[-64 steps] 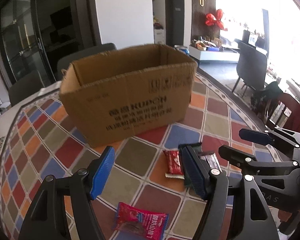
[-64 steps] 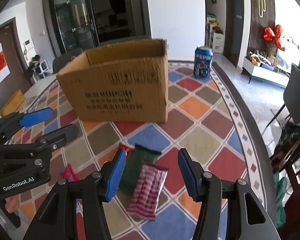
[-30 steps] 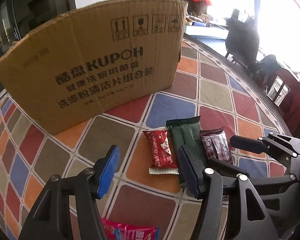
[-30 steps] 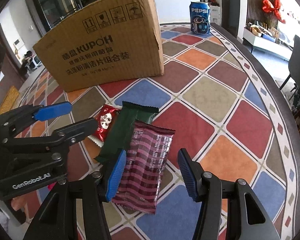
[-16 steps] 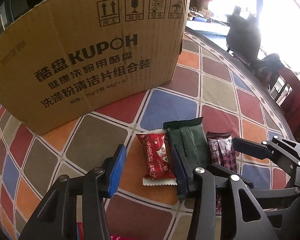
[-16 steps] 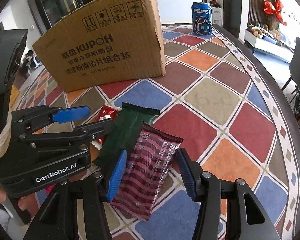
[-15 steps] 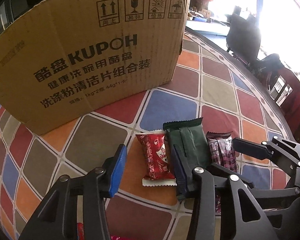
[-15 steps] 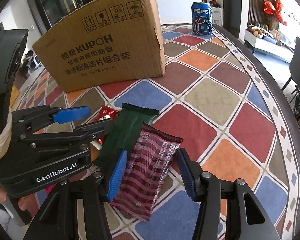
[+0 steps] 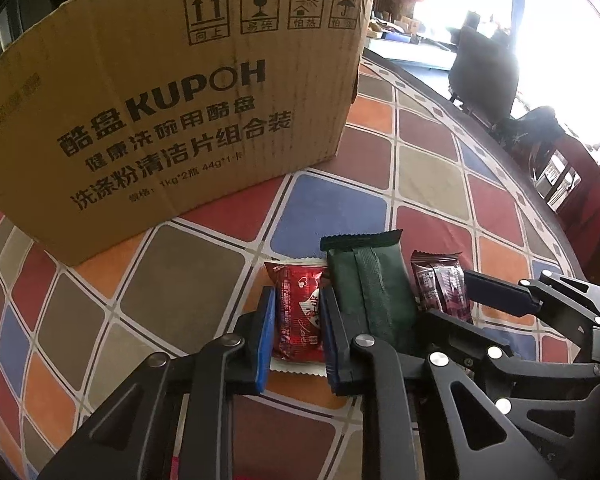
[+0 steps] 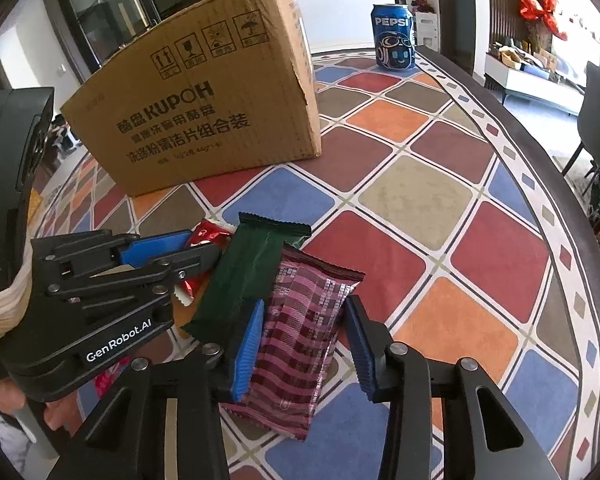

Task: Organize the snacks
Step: 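Grasp the red packet with the left tool while the right tool grasps the striped pink bar, then carry both packets into the cardboard box and open both tools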

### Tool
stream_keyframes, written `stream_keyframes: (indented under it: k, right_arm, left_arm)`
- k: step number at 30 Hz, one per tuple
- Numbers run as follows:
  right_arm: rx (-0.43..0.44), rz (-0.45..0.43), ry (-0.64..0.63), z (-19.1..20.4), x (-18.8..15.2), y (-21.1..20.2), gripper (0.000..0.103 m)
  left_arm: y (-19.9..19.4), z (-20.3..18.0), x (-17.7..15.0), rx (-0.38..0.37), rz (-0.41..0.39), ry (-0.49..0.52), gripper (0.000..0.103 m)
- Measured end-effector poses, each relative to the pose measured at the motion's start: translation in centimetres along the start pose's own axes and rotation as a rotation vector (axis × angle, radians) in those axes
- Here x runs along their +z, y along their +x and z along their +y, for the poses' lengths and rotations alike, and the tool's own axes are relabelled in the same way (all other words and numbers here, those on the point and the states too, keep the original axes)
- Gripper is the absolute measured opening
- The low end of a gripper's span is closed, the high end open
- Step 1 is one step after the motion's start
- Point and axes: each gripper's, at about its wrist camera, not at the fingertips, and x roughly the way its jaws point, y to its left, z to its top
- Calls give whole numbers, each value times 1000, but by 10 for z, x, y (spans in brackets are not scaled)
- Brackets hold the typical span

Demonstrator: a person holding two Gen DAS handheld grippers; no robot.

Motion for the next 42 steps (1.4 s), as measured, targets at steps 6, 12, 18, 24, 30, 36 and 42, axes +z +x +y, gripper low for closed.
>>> stream_keyframes:
  k: [6,12,18,24,30,36,42]
  right_arm:
    - [7,-1,6,-1,0,-1,42]
    - [17,-14,6,0,2,-5,41]
    - [26,-39,-4,4,6,-14,41]
    - [35,-68,-21,8,11,-25,41]
    - [50,-106,-42,16,19,-38,41]
    - [73,-145,-67,28,30,-50,41]
    - [96,-195,-98,43,44,-64,40]
  left_arm:
    - [-9,5,-5,-3,-10,-28,22]
    - [-29,9,-11,10,-45,-61,22]
    - [-49,13,-13,14,-82,-91,22]
    - [-74,15,-13,29,-133,-99,22]
    - [-96,21,-11,58,-182,-115,22]
    - [-115,29,-7,77,-230,-136,22]
    - [-137,37,-2,104,-291,-149,22]
